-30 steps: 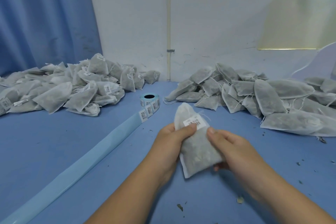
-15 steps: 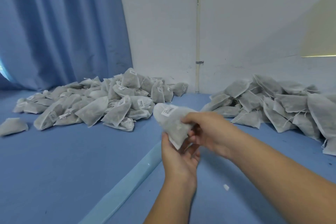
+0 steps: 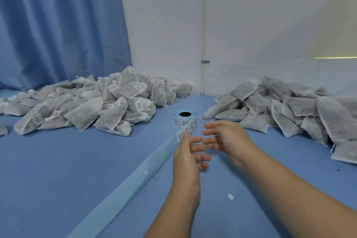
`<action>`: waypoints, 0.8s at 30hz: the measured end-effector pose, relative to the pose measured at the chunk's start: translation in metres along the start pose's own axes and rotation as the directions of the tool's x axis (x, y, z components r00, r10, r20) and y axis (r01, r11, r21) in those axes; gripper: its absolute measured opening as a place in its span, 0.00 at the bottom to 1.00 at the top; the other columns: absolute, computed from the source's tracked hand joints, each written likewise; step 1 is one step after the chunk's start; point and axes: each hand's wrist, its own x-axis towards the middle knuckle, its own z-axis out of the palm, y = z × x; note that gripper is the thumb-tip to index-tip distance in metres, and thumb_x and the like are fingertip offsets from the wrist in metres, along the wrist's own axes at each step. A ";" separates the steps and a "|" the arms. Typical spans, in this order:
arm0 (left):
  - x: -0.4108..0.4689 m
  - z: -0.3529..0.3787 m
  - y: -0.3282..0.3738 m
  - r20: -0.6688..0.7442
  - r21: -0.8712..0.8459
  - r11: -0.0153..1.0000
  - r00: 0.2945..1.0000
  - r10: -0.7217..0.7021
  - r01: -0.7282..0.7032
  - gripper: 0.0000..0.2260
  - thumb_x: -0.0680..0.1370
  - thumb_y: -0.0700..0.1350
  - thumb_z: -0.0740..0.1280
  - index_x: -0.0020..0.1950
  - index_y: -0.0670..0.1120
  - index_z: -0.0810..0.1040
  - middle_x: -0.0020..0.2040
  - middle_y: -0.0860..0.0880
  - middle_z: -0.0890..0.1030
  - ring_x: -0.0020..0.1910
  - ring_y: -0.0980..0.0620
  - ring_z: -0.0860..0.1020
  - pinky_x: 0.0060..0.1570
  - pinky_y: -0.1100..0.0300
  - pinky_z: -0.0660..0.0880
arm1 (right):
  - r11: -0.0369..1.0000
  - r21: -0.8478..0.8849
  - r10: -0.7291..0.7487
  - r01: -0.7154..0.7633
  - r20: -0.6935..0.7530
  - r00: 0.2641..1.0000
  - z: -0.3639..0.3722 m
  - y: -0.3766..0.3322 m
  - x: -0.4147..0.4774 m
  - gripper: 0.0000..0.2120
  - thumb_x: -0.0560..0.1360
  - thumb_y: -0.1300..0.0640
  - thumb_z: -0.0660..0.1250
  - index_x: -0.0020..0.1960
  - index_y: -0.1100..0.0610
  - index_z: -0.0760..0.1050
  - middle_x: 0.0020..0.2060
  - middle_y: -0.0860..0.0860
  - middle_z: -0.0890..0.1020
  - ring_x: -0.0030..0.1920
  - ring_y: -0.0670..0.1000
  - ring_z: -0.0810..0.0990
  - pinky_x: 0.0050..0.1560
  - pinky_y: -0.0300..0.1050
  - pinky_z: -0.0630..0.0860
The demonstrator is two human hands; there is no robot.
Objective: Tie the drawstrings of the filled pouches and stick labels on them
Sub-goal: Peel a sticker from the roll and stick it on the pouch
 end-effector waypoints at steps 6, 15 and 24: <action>0.000 0.006 -0.009 -0.040 0.130 0.991 0.999 0.028 -0.023 0.15 0.83 0.48 0.57 0.43 0.42 0.77 0.33 0.48 0.74 0.26 0.54 0.71 0.26 0.64 0.67 | 0.987 -0.154 0.014 -0.046 -0.202 0.979 -0.049 0.016 0.038 0.06 0.75 0.68 0.60 0.46 0.62 0.75 0.33 0.56 0.78 0.28 0.52 0.77 0.30 0.42 0.73; -0.006 0.011 -0.017 -0.039 0.260 0.965 0.999 0.011 0.000 0.09 0.78 0.44 0.61 0.41 0.50 0.79 0.31 0.56 0.77 0.26 0.58 0.72 0.32 0.63 0.70 | 0.769 -0.628 -0.192 0.121 -0.046 0.980 -0.020 0.002 0.107 0.32 0.74 0.65 0.61 0.75 0.50 0.58 0.53 0.53 0.74 0.44 0.51 0.73 0.35 0.40 0.68; 0.000 0.011 -0.018 -0.036 0.291 0.956 0.998 0.044 -0.031 0.10 0.77 0.48 0.61 0.38 0.55 0.78 0.31 0.64 0.77 0.37 0.54 0.76 0.43 0.57 0.73 | 0.555 -0.831 -0.081 -0.048 -0.111 0.991 -0.004 -0.001 0.161 0.26 0.76 0.67 0.60 0.73 0.64 0.59 0.54 0.66 0.77 0.44 0.58 0.76 0.49 0.51 0.78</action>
